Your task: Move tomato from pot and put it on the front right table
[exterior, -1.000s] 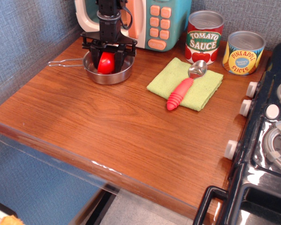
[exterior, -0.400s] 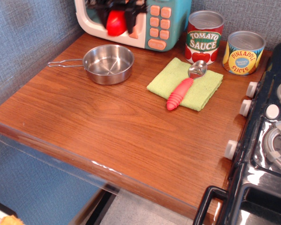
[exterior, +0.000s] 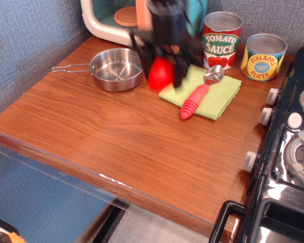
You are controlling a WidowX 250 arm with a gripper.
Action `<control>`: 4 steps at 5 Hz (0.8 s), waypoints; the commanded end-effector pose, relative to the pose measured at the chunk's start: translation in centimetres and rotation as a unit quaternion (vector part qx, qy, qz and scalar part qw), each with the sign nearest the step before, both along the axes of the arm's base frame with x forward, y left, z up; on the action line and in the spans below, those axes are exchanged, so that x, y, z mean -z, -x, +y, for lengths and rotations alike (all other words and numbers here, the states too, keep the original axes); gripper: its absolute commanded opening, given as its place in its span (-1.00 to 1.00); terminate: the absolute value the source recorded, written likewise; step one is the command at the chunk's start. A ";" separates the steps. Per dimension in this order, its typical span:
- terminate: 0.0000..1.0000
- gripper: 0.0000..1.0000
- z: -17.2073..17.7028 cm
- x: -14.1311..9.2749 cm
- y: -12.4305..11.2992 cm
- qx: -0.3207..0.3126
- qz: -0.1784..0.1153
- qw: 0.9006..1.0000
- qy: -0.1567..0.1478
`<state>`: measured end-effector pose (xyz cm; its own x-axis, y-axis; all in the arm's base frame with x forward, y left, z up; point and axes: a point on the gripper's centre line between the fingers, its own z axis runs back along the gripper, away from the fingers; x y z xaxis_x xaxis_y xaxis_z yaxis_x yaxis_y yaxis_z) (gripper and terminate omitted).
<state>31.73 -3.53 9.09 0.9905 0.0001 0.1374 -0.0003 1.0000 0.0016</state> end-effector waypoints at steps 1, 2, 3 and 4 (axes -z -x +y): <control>-1.00 -1.00 -3.7 3.8 5.2 0.026 0.017 0.999 -0.032; -1.00 -1.00 -4.9 6.0 5.0 0.053 0.013 0.998 -0.038; -1.00 -1.00 -4.6 6.9 4.8 0.048 0.011 0.998 -0.033; -1.00 1.00 -4.5 6.7 4.9 0.040 0.014 0.999 -0.028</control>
<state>27.37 -9.19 1.46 0.9913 -0.0927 0.0932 0.0876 0.9945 0.0573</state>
